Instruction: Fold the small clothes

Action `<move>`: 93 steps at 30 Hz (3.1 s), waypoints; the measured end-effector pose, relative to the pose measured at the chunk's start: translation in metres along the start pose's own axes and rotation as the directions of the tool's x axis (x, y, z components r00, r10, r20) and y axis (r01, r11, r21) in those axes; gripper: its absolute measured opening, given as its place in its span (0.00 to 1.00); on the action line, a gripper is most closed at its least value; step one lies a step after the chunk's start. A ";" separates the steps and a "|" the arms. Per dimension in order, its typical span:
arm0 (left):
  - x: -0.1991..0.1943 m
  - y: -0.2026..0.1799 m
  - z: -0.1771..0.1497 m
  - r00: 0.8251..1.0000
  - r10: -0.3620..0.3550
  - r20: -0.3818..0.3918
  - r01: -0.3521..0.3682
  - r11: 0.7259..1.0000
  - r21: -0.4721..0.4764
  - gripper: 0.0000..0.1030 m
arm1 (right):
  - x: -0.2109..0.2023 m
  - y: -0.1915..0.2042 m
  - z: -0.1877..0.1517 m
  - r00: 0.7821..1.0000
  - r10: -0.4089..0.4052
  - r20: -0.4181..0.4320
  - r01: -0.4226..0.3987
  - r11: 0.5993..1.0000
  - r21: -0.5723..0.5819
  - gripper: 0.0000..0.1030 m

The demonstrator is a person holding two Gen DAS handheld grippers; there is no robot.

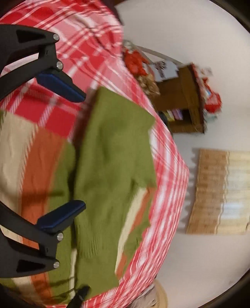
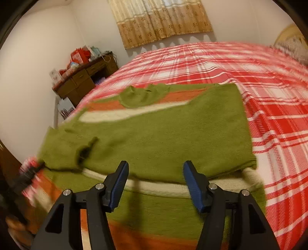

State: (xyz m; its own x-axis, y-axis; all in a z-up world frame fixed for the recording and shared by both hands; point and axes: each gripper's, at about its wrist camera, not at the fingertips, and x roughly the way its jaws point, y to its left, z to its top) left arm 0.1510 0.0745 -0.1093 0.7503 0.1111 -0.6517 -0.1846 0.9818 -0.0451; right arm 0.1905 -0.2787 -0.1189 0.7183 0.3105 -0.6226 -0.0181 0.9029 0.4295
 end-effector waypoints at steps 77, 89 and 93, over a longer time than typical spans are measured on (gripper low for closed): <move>0.012 0.005 -0.015 0.999 -0.016 -0.045 0.016 1.000 -0.007 1.00 | -0.165 -0.013 -0.037 0.955 -0.254 0.150 0.280 0.940 -0.193 0.52; -0.090 0.053 -0.080 0.967 -0.218 -0.135 0.235 0.963 0.130 1.00 | -0.216 -0.039 -0.163 0.985 -0.158 -0.067 0.150 0.981 -0.120 0.63; -0.102 0.063 -0.101 0.937 -0.275 -0.217 0.307 0.942 0.132 1.00 | -0.200 -0.038 -0.190 0.983 -0.147 -0.111 0.136 0.986 -0.099 0.63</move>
State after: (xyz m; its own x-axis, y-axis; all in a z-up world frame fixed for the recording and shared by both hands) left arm -0.0012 0.1096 -0.1227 0.6156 -0.1993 -0.7624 0.1405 0.9797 -0.1427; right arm -0.0842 -0.3184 -0.1347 0.6312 0.2058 -0.7478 0.0113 0.9616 0.2741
